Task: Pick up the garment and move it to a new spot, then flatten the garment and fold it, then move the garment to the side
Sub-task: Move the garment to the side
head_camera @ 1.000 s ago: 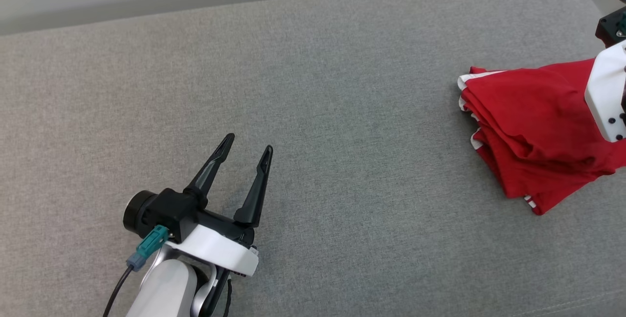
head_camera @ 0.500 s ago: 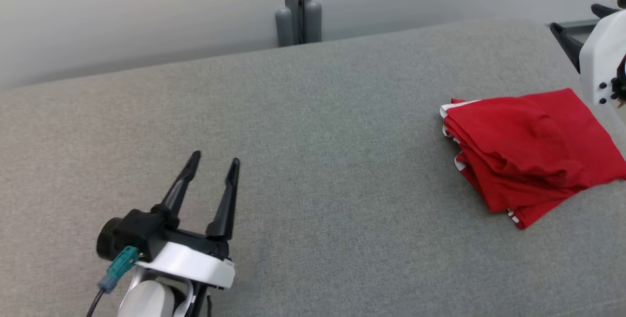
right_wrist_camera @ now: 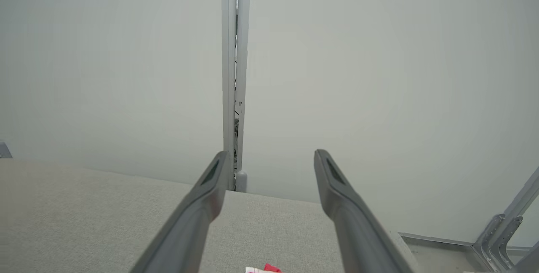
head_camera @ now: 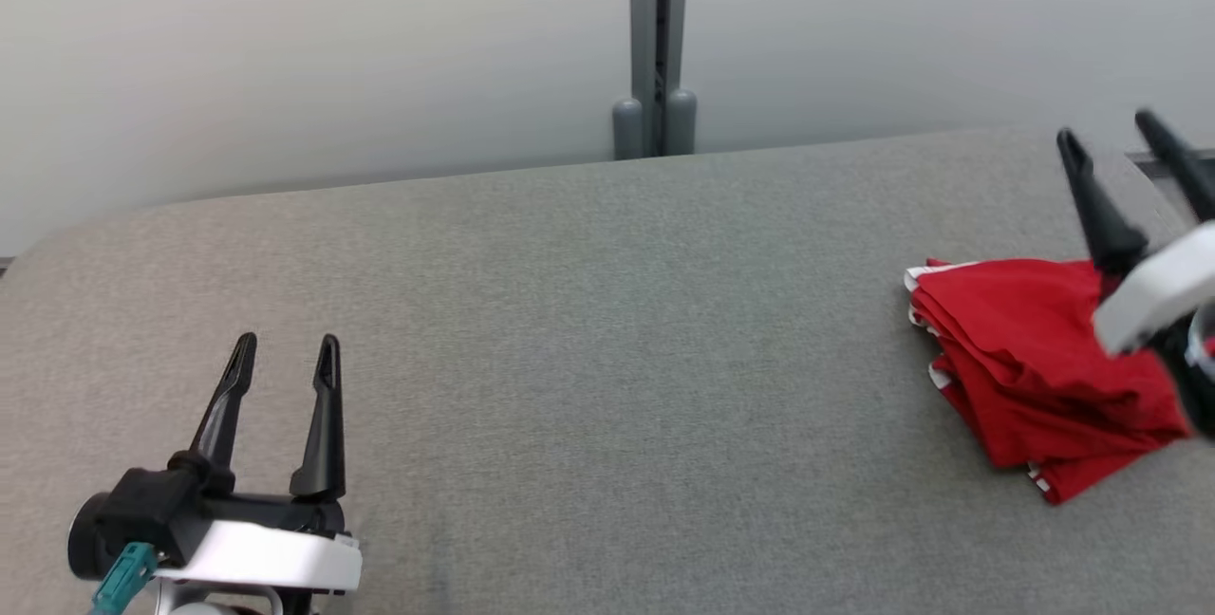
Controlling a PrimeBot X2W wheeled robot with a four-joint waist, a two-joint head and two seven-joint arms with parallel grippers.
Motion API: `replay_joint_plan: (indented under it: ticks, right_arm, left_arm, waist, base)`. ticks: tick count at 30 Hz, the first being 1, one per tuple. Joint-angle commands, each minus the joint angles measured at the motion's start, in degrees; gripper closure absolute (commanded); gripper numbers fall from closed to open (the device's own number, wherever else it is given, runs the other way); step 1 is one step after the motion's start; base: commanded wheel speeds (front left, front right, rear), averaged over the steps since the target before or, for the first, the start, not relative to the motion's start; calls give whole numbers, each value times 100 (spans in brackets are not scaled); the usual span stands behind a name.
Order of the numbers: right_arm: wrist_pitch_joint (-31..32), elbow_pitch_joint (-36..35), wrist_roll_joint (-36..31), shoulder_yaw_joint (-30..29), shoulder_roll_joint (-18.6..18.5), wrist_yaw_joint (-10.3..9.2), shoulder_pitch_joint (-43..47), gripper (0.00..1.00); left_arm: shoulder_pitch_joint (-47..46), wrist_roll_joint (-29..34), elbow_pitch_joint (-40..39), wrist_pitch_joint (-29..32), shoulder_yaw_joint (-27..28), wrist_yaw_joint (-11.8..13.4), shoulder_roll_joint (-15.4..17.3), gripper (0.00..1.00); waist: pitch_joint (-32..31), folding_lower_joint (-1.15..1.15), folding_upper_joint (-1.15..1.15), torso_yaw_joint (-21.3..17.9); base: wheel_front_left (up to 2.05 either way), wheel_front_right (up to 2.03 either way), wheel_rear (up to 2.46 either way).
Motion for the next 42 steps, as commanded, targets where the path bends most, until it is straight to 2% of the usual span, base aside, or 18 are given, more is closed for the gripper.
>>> replay_joint_plan:
  ticks: [1, 2, 9, 18, 23, 42]
  right_arm:
    - [-193, -193, -263, -307, 192, 1, 518, 0]
    - [-193, -193, -263, -307, 192, 1, 518, 0]
    - [-601, -866, -911, -1570, 1167, 1, 2040, 0]
    - [-726, -1298, -1377, -2059, 1890, 1, 2962, 0]
    - [-729, -1421, -1509, -2170, 1987, 1, 3047, 0]
    - [-730, -1467, -1607, -2247, 1989, 1, 3033, 0]
  left_arm:
    - [124, -46, -22, 4, 66, 14, -14, 0]
    - [124, -46, -22, 4, 66, 14, -14, 0]
    - [401, -141, 98, 4, 206, 106, -52, 0]
    - [568, -135, 233, 4, 281, -7, -150, 0]
    - [594, -108, 313, 4, 294, -33, -214, 0]
    - [503, -127, 397, 4, 261, -4, -286, 0]
  waist:
    - [-83, 0, 0, 117]
    - [-83, 0, 0, 117]
    - [-159, 0, 0, 301]
    - [-223, 0, 0, 397]
    - [-236, 0, 0, 403]
    - [-227, 0, 0, 499]
  base:
    - [0, 0, 0]
    - [0, 0, 0]
    - [0, 0, 0]
    - [0, 0, 0]
    - [0, 0, 0]
    - [0, 0, 0]
